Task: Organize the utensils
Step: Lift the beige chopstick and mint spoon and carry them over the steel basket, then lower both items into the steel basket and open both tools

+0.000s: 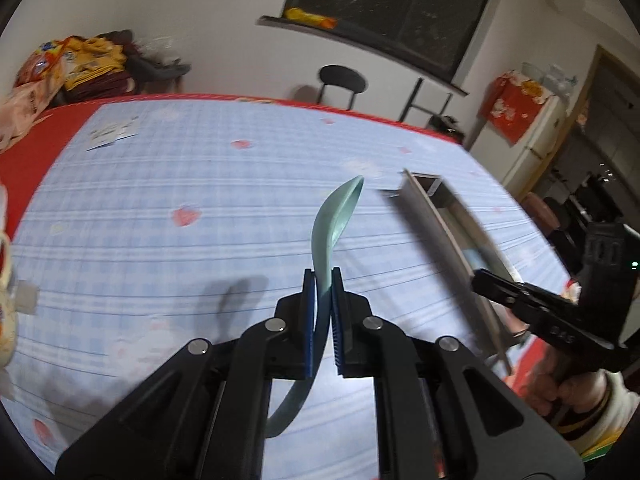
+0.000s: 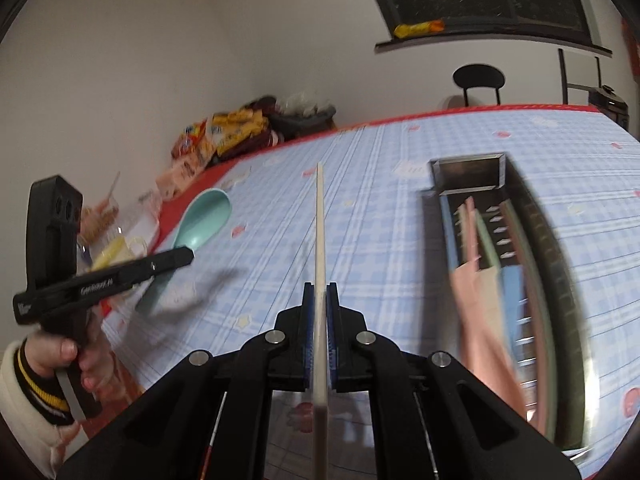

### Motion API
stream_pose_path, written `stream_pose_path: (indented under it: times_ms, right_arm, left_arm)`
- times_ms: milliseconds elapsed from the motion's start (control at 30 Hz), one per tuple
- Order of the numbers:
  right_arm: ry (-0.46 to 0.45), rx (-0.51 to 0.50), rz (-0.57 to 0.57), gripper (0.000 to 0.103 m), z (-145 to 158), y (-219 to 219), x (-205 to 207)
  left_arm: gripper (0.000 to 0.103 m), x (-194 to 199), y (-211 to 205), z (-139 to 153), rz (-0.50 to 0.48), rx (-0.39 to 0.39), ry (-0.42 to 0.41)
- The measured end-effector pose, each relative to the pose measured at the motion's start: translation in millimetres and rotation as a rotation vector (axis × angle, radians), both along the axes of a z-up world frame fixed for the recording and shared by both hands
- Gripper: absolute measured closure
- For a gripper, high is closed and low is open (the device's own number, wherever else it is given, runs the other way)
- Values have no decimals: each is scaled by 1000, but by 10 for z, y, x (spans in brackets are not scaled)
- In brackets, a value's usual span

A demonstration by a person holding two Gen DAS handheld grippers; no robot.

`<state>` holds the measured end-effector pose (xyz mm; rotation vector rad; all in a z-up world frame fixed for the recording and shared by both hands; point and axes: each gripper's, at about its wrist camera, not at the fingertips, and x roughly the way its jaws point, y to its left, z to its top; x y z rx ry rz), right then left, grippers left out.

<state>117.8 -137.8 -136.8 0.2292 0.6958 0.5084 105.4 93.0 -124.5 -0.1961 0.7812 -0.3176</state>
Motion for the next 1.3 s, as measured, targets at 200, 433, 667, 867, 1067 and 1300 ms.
stream_pose_path:
  times_ms: [200, 433, 667, 867, 1067, 1300]
  right_arm:
    - [-8, 41, -91, 97, 36, -539, 44]
    - [11, 71, -155, 97, -86, -981, 69]
    - [25, 90, -173, 97, -185, -1188, 125]
    - [46, 97, -187, 97, -232, -1221, 215]
    - [64, 77, -207, 97, -259, -1214, 330]
    - [83, 69, -222, 97, -298, -1207, 418]
  left_arm:
    - [92, 57, -541, 73, -24, -132, 13]
    - [92, 218, -1170, 1, -40, -279, 54]
    - [92, 428, -1570, -145, -15, -394, 126]
    - [92, 641, -1713, -374, 69, -498, 205]
    - [92, 817, -1728, -502, 150, -545, 243]
    - [93, 980, -1781, -511, 165, -540, 244]
